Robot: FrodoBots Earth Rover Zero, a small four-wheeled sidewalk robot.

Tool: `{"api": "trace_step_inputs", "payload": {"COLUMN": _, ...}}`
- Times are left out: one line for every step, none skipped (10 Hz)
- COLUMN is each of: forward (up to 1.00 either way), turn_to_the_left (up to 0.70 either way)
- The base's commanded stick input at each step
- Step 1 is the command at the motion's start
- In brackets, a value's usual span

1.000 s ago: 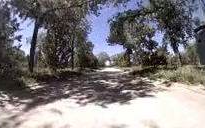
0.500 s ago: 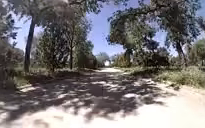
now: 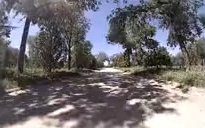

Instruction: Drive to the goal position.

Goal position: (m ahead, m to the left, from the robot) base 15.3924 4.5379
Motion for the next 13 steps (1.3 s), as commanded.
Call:
{"api": "trace_step_inputs", "payload": {"forward": 0.70, "turn_to_the_left": 0.01}}
{"api": "trace_step_inputs", "payload": {"forward": 0.70, "turn_to_the_left": 0.01}}
{"api": "trace_step_inputs", "payload": {"forward": 0.70, "turn_to_the_left": 0.01}}
{"api": "trace_step_inputs", "payload": {"forward": 0.70, "turn_to_the_left": 0.01}}
{"api": "trace_step_inputs", "payload": {"forward": 0.70, "turn_to_the_left": 0.01}}
{"api": "trace_step_inputs", "payload": {"forward": 0.70, "turn_to_the_left": 0.01}}
{"api": "trace_step_inputs", "payload": {"forward": 0.70, "turn_to_the_left": 0.01}}
{"api": "trace_step_inputs", "payload": {"forward": 0.70, "turn_to_the_left": 0.01}}
{"api": "trace_step_inputs", "payload": {"forward": 0.70, "turn_to_the_left": 0.01}}
{"api": "trace_step_inputs", "payload": {"forward": 0.70, "turn_to_the_left": 0.01}}
{"api": "trace_step_inputs", "payload": {"forward": 0.70, "turn_to_the_left": 0.01}}
{"api": "trace_step_inputs", "payload": {"forward": 0.70, "turn_to_the_left": 0.01}}
{"api": "trace_step_inputs", "payload": {"forward": 0.70, "turn_to_the_left": 0.01}}
